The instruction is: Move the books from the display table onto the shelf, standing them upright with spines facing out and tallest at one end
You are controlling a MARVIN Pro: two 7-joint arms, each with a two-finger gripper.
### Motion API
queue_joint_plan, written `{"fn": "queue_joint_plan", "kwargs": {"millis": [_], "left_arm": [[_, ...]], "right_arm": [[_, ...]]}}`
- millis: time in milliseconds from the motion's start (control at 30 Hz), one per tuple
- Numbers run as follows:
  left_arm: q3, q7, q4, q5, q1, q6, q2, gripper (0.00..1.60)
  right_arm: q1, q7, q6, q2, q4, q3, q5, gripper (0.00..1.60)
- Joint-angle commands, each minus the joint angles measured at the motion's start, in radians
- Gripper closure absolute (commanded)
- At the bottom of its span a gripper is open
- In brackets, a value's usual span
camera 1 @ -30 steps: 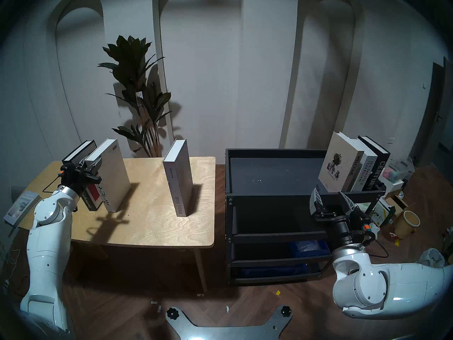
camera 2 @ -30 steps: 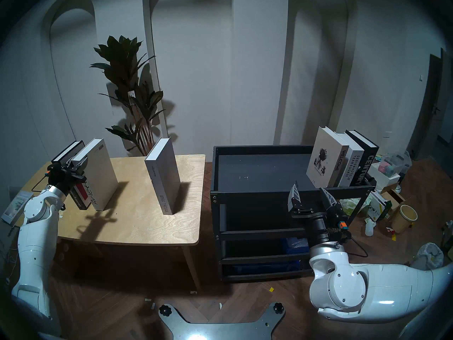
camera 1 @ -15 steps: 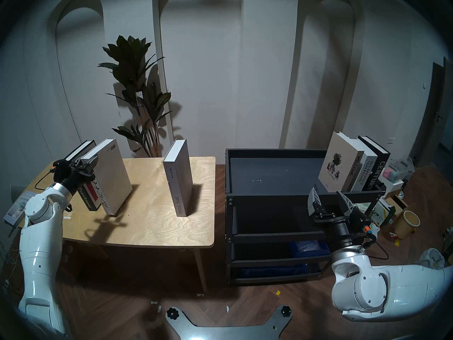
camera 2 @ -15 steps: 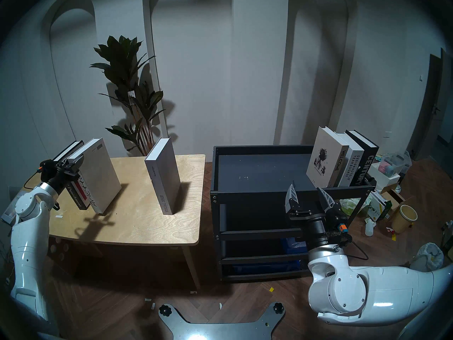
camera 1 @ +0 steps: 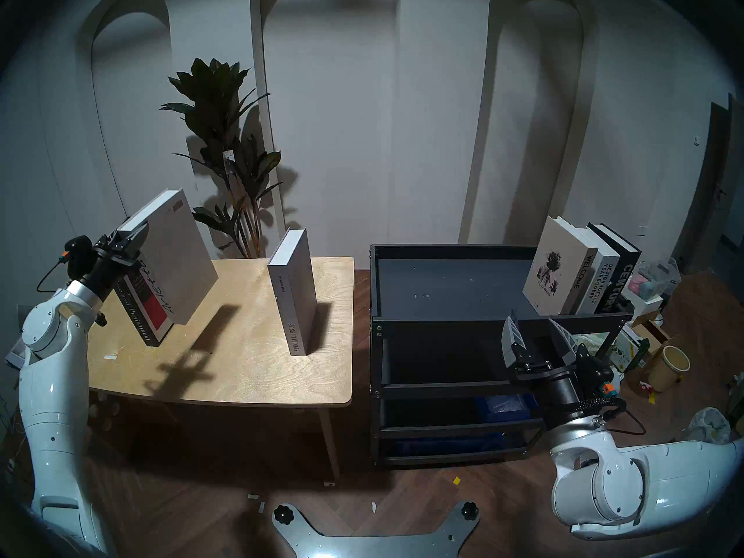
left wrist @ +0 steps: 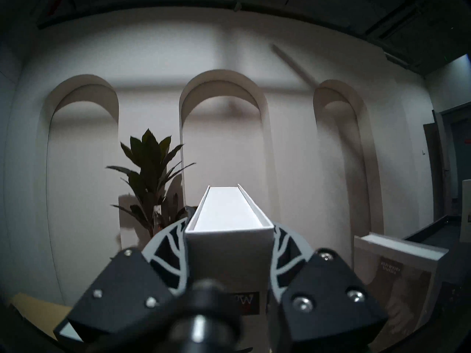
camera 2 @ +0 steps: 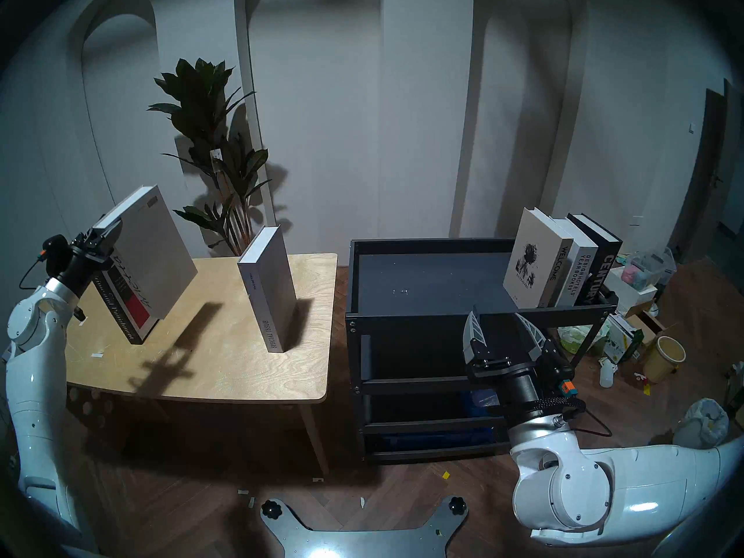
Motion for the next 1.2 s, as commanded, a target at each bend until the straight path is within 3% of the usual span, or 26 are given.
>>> {"fn": "queue_joint_plan", "kwargs": {"millis": [0,167,300,333,367,633,767,867,1167], "left_arm": [[-0.040,0.026,-0.121,-0.067,-0.117,0.018,0.022,1.60],[-0.054,0.054,-0.184,-0.129,-0.165,0.053,0.023,1.60],[-0.055,0.079,-0.220,-0.196,-0.175,0.074,0.060,1.60],[-0.054,0.104,-0.257,-0.220,-0.217,0.104,0.049,1.60],[-0.054,0.106,-0.251,-0.246,-0.191,0.097,0.081,1.60],[-0.021,0.218,-0.361,-0.390,-0.292,0.221,0.021,1.60],[-0.007,0.273,-0.395,-0.456,-0.294,0.263,0.010,1.60],[0.022,0.342,-0.413,-0.515,-0.336,0.313,-0.018,1.60],[0.075,0.462,-0.459,-0.606,-0.365,0.375,-0.058,1.60]], "right_arm": [[-0.019,-0.013,-0.014,0.008,-0.024,-0.010,-0.018,0.00],[-0.026,-0.005,-0.022,0.013,-0.040,-0.017,-0.030,0.00],[-0.030,0.003,-0.024,0.015,-0.047,-0.022,-0.037,0.00],[-0.032,0.004,-0.024,0.011,-0.043,-0.025,-0.040,0.00],[-0.032,0.005,-0.022,0.008,-0.036,-0.026,-0.041,0.00],[-0.027,0.012,0.006,-0.062,0.053,-0.037,-0.030,0.00],[-0.016,0.020,0.027,-0.098,0.083,-0.037,-0.039,0.00],[0.006,0.033,0.066,-0.153,0.121,-0.036,-0.052,0.00],[0.070,0.069,0.183,-0.252,0.190,-0.031,-0.092,0.00]]}}
